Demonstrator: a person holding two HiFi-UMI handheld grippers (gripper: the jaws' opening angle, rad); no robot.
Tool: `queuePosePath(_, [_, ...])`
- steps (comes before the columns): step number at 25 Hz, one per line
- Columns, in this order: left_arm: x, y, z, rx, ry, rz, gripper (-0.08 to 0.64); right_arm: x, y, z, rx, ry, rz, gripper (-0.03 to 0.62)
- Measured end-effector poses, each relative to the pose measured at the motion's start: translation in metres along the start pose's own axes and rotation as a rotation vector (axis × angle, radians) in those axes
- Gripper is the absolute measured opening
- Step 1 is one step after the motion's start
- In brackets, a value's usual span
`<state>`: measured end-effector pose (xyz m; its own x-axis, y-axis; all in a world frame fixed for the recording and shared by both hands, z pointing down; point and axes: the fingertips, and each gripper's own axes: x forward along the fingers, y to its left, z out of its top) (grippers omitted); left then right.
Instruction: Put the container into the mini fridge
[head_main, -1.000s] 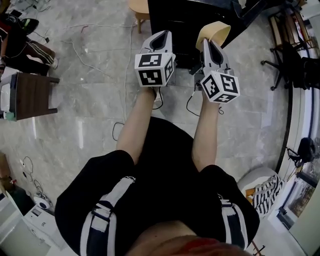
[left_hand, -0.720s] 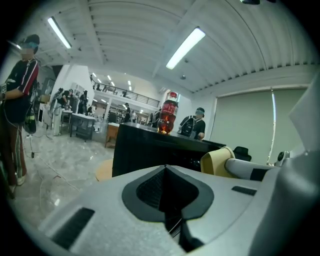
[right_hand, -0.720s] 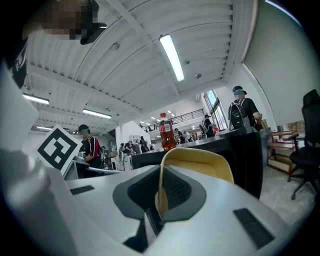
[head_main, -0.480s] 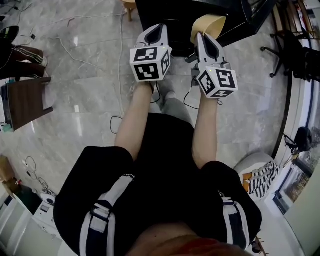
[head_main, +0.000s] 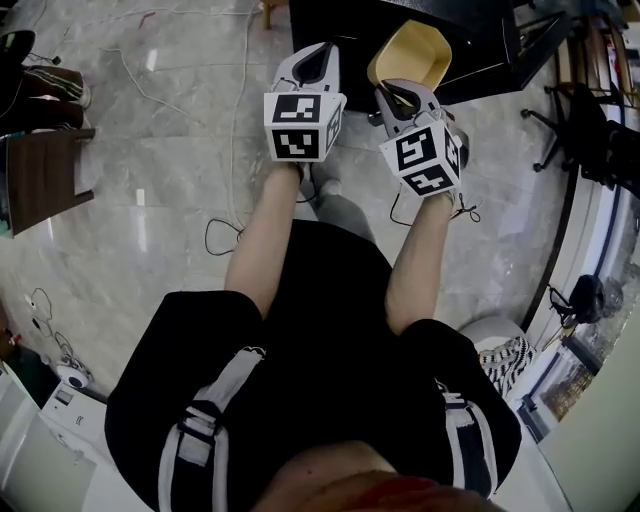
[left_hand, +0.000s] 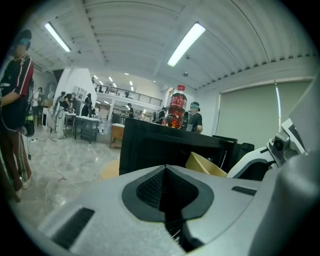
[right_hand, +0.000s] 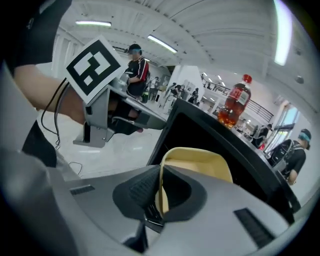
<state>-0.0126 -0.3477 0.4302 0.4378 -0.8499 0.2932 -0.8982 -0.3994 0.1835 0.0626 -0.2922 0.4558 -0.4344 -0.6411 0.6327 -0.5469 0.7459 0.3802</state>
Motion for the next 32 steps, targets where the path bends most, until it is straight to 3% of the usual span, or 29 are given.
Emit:
queuePosePath(3, [-0.001, 0.006, 0.0, 0.014, 0.005, 0.014, 0.008, 0.009, 0.003, -0.001, -0.06, 0.007, 0.035, 0.02])
queuePosePath(8, [0.002, 0.009, 0.006, 0.088, 0.009, 0.019, 0.008, 0.041, -0.024, 0.001, -0.064, -0.071, 0.044, 0.02])
queuePosePath(16, [0.007, 0.035, 0.004, 0.076, 0.026, 0.038, 0.008, 0.094, -0.046, -0.016, -0.242, 0.02, 0.113, 0.02])
queuePosePath(23, [0.012, 0.058, 0.007, 0.054, 0.03, 0.058, 0.008, 0.116, -0.065, -0.016, -0.389, 0.051, 0.062, 0.021])
queuePosePath(24, [0.012, 0.056, 0.009, 0.047, 0.02, 0.037, 0.008, 0.117, -0.069, -0.014, -0.387, 0.044, 0.036, 0.023])
queuePosePath(26, [0.012, 0.049, 0.011, 0.035, -0.001, -0.007, 0.008, 0.114, -0.072, -0.01, -0.366, 0.026, 0.001, 0.123])
queuePosePath(27, [0.012, 0.047, 0.012, 0.033, -0.006, -0.019, 0.008, 0.109, -0.072, -0.007, -0.35, 0.018, -0.013, 0.129])
queuePosePath(30, [0.016, 0.04, 0.01, 0.036, -0.006, -0.033, 0.008, 0.084, -0.07, 0.004, -0.228, -0.04, -0.065, 0.126])
queuePosePath(32, [0.019, 0.034, 0.009, 0.031, -0.005, -0.047, 0.008, 0.057, -0.064, 0.017, -0.057, -0.155, -0.076, 0.023])
